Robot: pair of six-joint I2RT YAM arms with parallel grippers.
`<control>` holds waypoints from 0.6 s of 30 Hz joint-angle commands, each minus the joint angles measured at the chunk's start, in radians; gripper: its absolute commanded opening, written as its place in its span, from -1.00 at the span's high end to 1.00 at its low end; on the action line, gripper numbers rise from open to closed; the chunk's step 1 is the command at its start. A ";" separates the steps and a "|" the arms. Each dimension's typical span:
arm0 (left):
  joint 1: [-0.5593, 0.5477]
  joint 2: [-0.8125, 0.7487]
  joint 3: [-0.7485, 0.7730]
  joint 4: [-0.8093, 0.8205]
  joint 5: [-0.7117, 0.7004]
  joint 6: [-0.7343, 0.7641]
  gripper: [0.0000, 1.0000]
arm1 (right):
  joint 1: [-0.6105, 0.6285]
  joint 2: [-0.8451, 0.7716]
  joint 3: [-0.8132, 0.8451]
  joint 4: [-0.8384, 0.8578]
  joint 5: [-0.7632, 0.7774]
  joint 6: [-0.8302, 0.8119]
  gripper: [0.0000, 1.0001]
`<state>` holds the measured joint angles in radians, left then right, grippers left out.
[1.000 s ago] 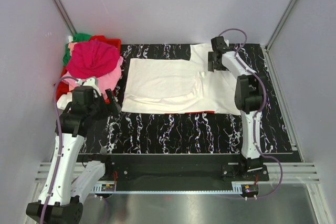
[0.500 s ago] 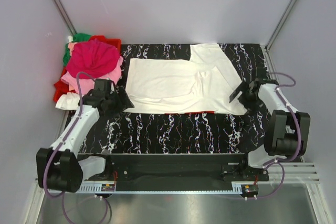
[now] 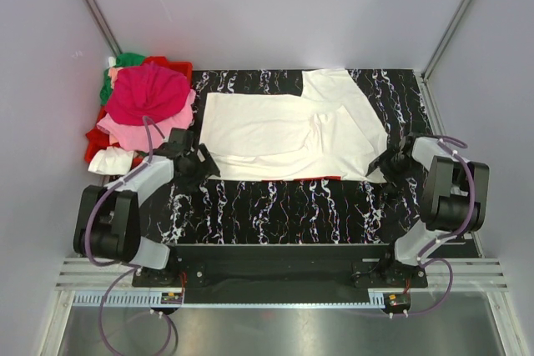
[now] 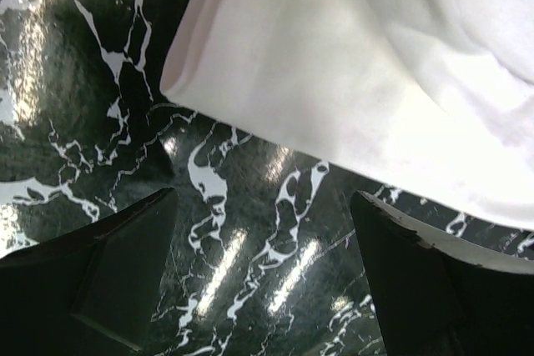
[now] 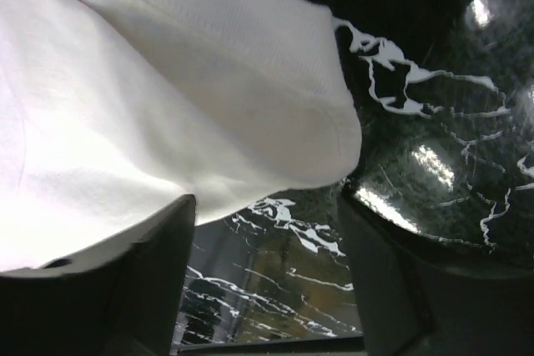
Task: Fold and stack the t-shirts
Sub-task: Fold the tshirt
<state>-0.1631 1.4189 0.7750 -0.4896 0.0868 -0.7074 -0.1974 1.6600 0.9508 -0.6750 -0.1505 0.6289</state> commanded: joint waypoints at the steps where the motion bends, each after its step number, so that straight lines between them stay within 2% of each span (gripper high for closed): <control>1: -0.007 0.043 0.007 0.095 -0.064 -0.029 -0.81 | -0.004 0.036 0.028 0.058 0.028 0.000 -0.34; 4: -0.013 0.084 0.021 0.120 -0.084 -0.044 -0.78 | -0.011 0.053 0.032 0.066 0.055 -0.015 0.01; 5: -0.016 0.109 0.027 0.128 -0.128 -0.049 -0.76 | -0.014 0.057 0.034 0.074 0.058 -0.023 0.25; 7: -0.027 0.138 0.061 0.131 -0.151 -0.053 -0.69 | -0.025 0.072 0.055 0.069 0.068 -0.041 0.41; 8: -0.029 0.168 0.072 0.132 -0.159 -0.055 -0.64 | -0.028 0.078 0.062 0.065 0.069 -0.047 0.60; 11: -0.052 0.231 0.133 0.125 -0.183 -0.056 -0.44 | -0.045 0.090 0.083 0.058 0.058 -0.066 0.84; 12: -0.068 0.248 0.150 0.120 -0.203 -0.055 -0.32 | -0.050 0.093 0.091 0.057 0.055 -0.069 1.00; 13: -0.078 0.265 0.180 0.117 -0.209 -0.049 0.14 | -0.062 0.092 0.094 0.054 0.051 -0.077 1.00; 14: -0.094 0.297 0.196 0.117 -0.220 -0.046 0.37 | -0.071 0.084 0.095 0.051 0.052 -0.080 1.00; 15: -0.102 0.310 0.222 0.115 -0.220 -0.035 0.78 | -0.080 0.078 0.095 0.046 0.057 -0.086 1.00; 16: -0.108 0.324 0.234 0.102 -0.220 -0.033 1.00 | -0.109 0.069 0.095 0.035 0.068 -0.089 1.00; 18: -0.130 0.304 0.260 0.071 -0.234 -0.036 1.00 | -0.137 0.029 0.095 0.016 0.098 -0.095 1.00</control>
<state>-0.2661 1.7168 0.9966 -0.3916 -0.0906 -0.7502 -0.2848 1.7363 1.0206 -0.6479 -0.1356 0.5682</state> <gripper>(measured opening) 0.026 0.017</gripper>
